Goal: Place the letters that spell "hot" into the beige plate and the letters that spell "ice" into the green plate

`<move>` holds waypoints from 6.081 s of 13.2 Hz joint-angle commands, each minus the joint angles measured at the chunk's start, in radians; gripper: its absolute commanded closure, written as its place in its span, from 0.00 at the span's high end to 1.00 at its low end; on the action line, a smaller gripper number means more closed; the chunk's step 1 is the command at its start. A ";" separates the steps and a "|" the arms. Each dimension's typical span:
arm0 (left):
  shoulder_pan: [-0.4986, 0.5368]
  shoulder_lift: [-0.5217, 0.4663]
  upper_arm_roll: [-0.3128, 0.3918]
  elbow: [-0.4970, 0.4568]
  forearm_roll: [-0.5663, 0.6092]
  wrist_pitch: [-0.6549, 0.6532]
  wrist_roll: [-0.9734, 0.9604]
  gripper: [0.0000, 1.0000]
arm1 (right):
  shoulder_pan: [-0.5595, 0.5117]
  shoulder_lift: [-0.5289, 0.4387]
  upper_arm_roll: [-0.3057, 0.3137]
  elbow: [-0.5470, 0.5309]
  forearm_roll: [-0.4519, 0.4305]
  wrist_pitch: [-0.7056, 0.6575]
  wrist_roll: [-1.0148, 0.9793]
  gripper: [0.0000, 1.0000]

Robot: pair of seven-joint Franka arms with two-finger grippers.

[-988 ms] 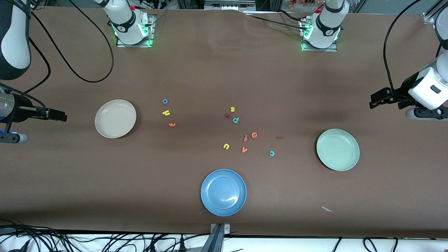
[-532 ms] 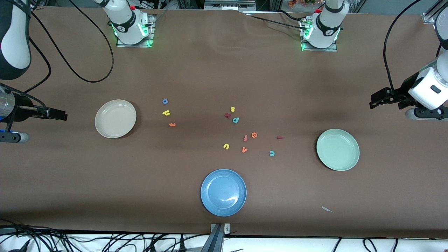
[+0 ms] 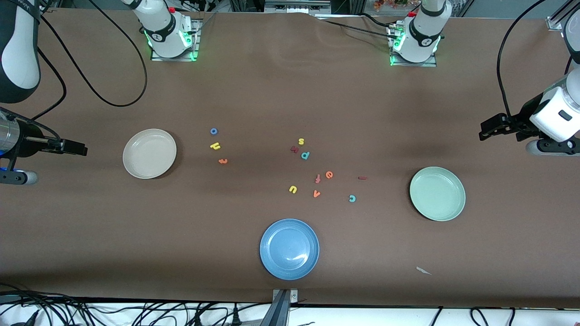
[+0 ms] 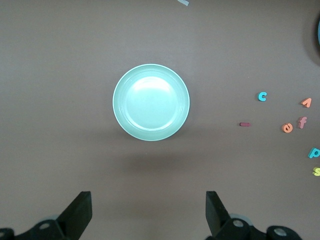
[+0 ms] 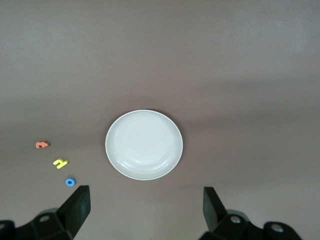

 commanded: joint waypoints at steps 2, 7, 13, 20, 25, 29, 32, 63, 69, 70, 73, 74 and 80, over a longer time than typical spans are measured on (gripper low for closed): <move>0.003 0.001 -0.002 0.009 0.014 -0.006 0.017 1.00 | -0.009 -0.029 0.011 -0.023 0.003 -0.009 0.006 1.00; 0.001 0.003 -0.002 0.010 0.015 -0.004 0.017 1.00 | -0.009 -0.029 0.011 -0.023 0.002 -0.009 0.002 1.00; 0.001 0.003 -0.002 0.012 0.014 -0.004 0.017 1.00 | -0.006 -0.025 0.010 -0.026 -0.009 -0.007 0.001 1.00; -0.002 0.003 -0.002 0.010 0.014 -0.004 0.017 1.00 | 0.000 -0.025 0.011 -0.023 0.000 0.007 0.018 1.00; -0.002 0.003 -0.002 0.012 0.014 -0.004 0.017 1.00 | 0.008 -0.025 0.011 -0.025 0.002 0.008 0.018 1.00; -0.002 0.001 -0.002 0.012 0.014 -0.004 0.017 1.00 | 0.010 -0.026 0.011 -0.028 0.002 0.004 0.018 1.00; -0.002 0.001 -0.002 0.012 0.014 -0.004 0.017 1.00 | 0.010 -0.026 0.011 -0.028 0.002 0.001 0.018 1.00; -0.103 0.093 -0.051 0.004 -0.043 0.101 -0.154 1.00 | 0.207 0.023 0.019 -0.054 0.020 0.007 0.147 1.00; -0.247 0.210 -0.070 -0.091 -0.031 0.388 -0.343 1.00 | 0.326 0.031 0.019 -0.273 0.088 0.227 0.395 0.99; -0.275 0.245 -0.070 -0.086 -0.028 0.427 -0.390 1.00 | 0.332 0.028 0.020 -0.309 0.088 0.252 0.412 0.99; -0.329 0.349 -0.070 -0.077 0.031 0.581 -0.480 1.00 | 0.336 0.000 0.060 -0.438 0.088 0.348 0.414 0.99; -0.335 0.386 -0.070 -0.076 0.044 0.638 -0.486 1.00 | 0.336 -0.008 0.065 -0.477 0.088 0.368 0.414 0.99; -0.373 0.560 -0.062 -0.022 0.123 0.751 -0.500 1.00 | 0.336 -0.091 0.146 -0.851 0.088 0.697 0.414 0.98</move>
